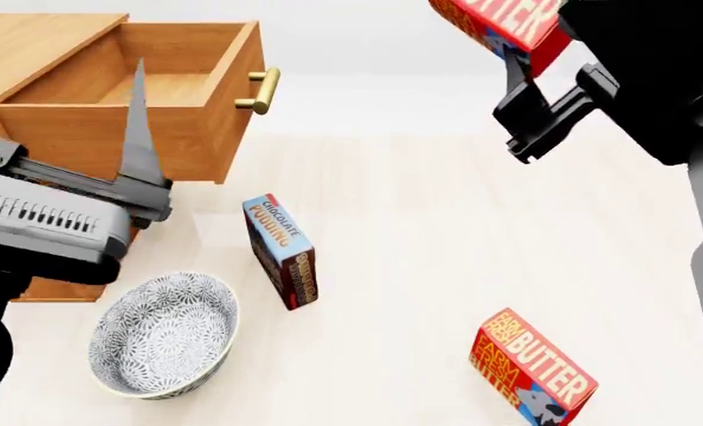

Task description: Put the butter at the front in the top drawer of the cabinet and close it.

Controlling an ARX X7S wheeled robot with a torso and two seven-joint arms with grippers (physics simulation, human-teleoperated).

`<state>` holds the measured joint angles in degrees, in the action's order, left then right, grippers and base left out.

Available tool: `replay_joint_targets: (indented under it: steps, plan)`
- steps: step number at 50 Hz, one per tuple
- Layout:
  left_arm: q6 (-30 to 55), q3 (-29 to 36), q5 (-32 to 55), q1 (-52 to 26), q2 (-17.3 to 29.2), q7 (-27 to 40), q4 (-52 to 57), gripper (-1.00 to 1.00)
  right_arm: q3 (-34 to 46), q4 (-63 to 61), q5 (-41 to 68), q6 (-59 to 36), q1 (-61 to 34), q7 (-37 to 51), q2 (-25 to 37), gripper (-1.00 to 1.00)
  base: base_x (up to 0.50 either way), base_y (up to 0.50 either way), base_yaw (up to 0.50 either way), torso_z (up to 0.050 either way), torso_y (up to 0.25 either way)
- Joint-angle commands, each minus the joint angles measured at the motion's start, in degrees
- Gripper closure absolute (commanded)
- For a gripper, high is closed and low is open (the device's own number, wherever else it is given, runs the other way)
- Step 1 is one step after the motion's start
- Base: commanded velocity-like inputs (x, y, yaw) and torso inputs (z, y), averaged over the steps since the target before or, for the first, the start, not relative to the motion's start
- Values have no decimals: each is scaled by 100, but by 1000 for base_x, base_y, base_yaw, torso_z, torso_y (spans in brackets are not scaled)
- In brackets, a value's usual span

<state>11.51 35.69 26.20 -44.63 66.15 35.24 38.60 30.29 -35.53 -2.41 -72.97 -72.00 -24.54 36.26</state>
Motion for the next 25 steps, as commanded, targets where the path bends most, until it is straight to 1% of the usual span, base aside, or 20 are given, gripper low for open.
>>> replay_joint_targets:
  steps: [1, 6, 8, 12, 16, 19, 25]
  plan:
    - [1692, 772, -1061, -2734, -909, -2216, -878, -100, 973, 155, -777, 511, -930, -128, 515, 100, 0, 0, 0, 0, 0]
    - [1932, 1301, -1798, -3594, -1191, -3021, -1149, -100, 1254, 248, -932, 828, -1042, -129, 679, 100, 0, 0, 0, 0, 0]
    - [2070, 1476, -1968, -3822, -1279, -3272, -1178, -100, 1342, 264, -994, 893, -1068, -124, 730, 100, 0, 0, 0, 0, 5]
    - [2075, 1779, -2257, -4176, -1429, -3707, -1336, -100, 1513, 281, -1134, 1031, -1125, -95, 827, 100, 0, 0, 0, 0, 0]
    - [1795, 2160, -2657, -4448, -1504, -4115, -1600, -100, 1702, 262, -1298, 1175, -1164, -61, 947, 100, 0, 0, 0, 0, 2]
    - [1516, 2366, -2886, -4554, -1541, -4289, -1830, -100, 1781, 230, -1379, 1236, -1168, -41, 1015, 100, 0, 0, 0, 0, 0]
    - [954, 2545, -3070, -4603, -1648, -4351, -2343, -100, 2031, 118, -1649, 1429, -1163, 44, 1209, 100, 0, 0, 0, 0, 2]
